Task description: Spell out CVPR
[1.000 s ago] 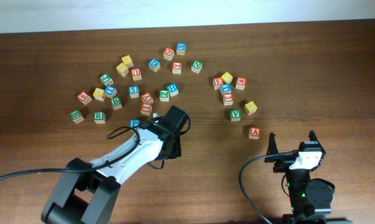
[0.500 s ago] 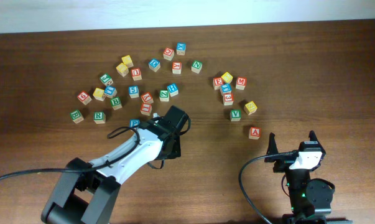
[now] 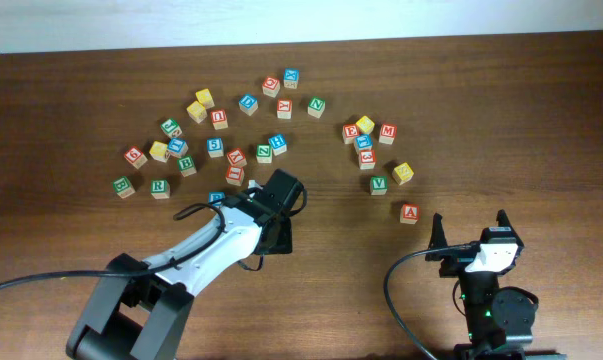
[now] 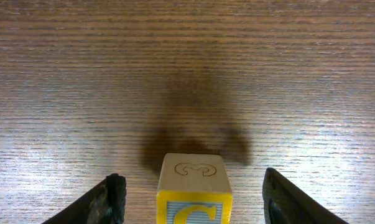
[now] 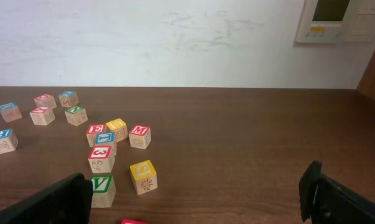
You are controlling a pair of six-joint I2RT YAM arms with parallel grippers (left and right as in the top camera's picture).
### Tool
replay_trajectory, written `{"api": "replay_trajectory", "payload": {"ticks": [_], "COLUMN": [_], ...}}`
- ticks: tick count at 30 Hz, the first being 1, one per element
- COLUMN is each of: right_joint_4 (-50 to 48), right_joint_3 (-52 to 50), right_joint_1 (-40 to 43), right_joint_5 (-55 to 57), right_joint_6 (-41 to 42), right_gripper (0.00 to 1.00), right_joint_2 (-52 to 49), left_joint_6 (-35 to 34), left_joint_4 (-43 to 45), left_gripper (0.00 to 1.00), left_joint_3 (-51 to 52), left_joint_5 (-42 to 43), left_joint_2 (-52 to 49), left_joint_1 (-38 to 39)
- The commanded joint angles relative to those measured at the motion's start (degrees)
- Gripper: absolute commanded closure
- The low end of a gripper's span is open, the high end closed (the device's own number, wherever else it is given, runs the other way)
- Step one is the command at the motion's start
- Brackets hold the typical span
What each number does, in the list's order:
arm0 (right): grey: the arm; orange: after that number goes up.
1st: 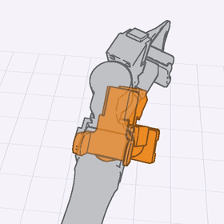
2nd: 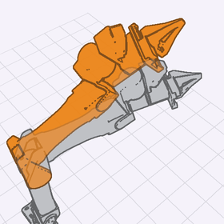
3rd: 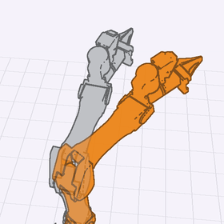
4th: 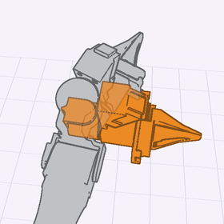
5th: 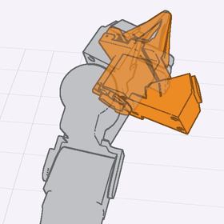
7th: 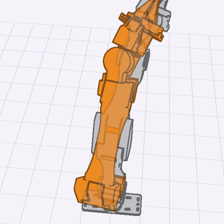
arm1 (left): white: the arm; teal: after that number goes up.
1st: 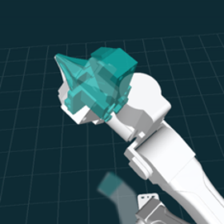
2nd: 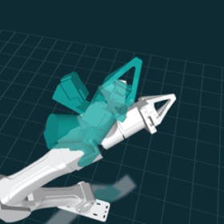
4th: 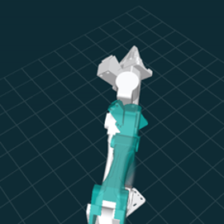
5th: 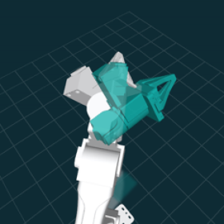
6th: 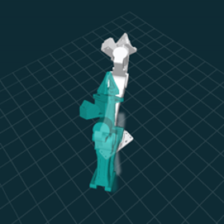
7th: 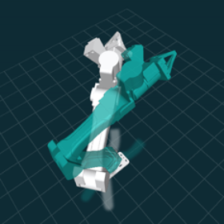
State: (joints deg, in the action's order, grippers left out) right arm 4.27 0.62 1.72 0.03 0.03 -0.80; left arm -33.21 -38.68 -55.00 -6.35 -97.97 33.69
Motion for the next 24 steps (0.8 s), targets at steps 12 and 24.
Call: {"api": "replay_trajectory", "payload": {"ticks": [12, 24], "right_joint_4": [0.42, 0.42], "right_joint_3": [-0.31, -0.31], "right_joint_1": [-0.2, -0.2], "right_joint_5": [0.46, 0.46], "right_joint_6": [0.24, 0.24], "right_gripper": [0.02, 0.02], "right_joint_2": [0.44, 0.44], "left_joint_6": [0.31, 0.28], "left_joint_4": [-16.76, -20.52], "left_gripper": [0.01, 0.01], "left_joint_3": [-23.5, -23.34], "left_joint_5": [-2.54, -2.6], "left_joint_2": [10.62, 10.45], "left_joint_1": [-18.4, -27.47]}}
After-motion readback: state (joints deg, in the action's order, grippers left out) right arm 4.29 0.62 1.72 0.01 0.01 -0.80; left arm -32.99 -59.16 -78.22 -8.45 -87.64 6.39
